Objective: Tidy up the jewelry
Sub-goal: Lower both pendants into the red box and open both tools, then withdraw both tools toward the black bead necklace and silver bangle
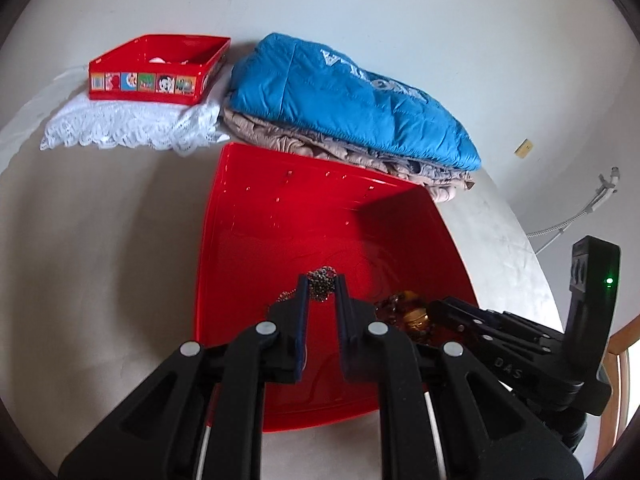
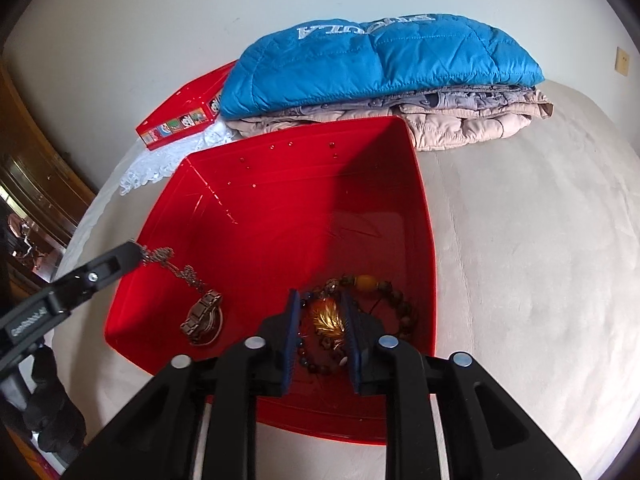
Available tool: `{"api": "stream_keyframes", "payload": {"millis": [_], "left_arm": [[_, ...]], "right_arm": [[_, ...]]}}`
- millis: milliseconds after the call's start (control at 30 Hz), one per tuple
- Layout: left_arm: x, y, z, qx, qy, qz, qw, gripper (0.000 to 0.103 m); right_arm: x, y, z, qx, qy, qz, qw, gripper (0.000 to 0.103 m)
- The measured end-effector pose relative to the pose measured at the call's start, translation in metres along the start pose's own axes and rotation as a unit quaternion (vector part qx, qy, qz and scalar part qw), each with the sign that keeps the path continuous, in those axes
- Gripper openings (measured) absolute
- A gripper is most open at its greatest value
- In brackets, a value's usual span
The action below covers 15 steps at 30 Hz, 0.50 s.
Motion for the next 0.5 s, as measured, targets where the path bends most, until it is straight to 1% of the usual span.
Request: {"api": "stream_keyframes", "payload": {"millis": [67,100,133,167,200,233,267,300,333,367,400,433,500], "left_arm": [[-0.001,0.001,0.000,0.000,0.002,0.000,1.0000,0.013],[-0.001,-0.001,0.000,0.002,0.003,0.001,1.0000,0.016],[-0.001,-0.005,0.000,0.006,0.004,0.001,1.0000,0.027],[0.000,-0.008,0.001,0.010,0.004,0.000,0.9999,0.034],[0.000,-0.015,0.001,0.020,0.004,0.001,0.9998,0.046],[0.002,-0.021,0.001,0.028,0.005,0.004,0.9996,0.049],[0.003,-0.026,0.001,0.033,0.008,0.007,0.9994,0.050],[0.005,-0.033,0.000,0.037,0.011,0.005,0.9992,0.055],[0.006,-0.040,0.000,0.038,0.012,0.004,0.9992,0.062],[0.006,-0.044,-0.001,0.039,0.010,0.006,0.9992,0.064],[0.007,-0.050,-0.002,0.040,0.009,0.009,0.9991,0.067],[0.007,-0.058,-0.005,0.043,0.008,0.012,0.9990,0.074],[0.009,-0.069,-0.009,0.044,0.011,0.024,0.9987,0.085]], "right_arm": [[0.000,-0.003,0.000,0.004,0.001,0.004,1.000,0.025],[0.000,-0.006,0.000,0.007,0.002,0.005,1.000,0.025],[0.001,-0.009,0.001,0.012,0.002,0.007,1.000,0.025],[0.001,-0.013,0.001,0.016,0.004,0.010,1.000,0.026],[0.001,-0.018,0.001,0.021,0.007,0.010,1.000,0.028],[0.002,-0.023,0.002,0.027,0.009,0.010,1.000,0.031],[0.002,-0.027,0.002,0.033,0.010,0.010,0.999,0.039],[0.003,-0.033,0.002,0.042,0.011,0.010,0.999,0.049],[0.002,-0.038,0.002,0.048,0.011,0.009,0.999,0.054],[0.002,-0.045,0.001,0.058,0.009,0.004,0.998,0.065],[0.001,-0.050,0.000,0.063,0.007,0.000,0.998,0.072],[0.001,-0.054,0.000,0.067,0.005,-0.004,0.998,0.075],[-0.002,-0.065,-0.005,0.075,-0.001,-0.013,0.997,0.083]]}}
Point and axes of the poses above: each gripper's, at about its wrist camera, not at the fingertips, and y roughly the way its jaws point, x to its right, z to its top, the point moved 3 cm from there along y, roughly the way its jaws point, and after that the axes turned 7 degrees about z, right-handed, at the moved point
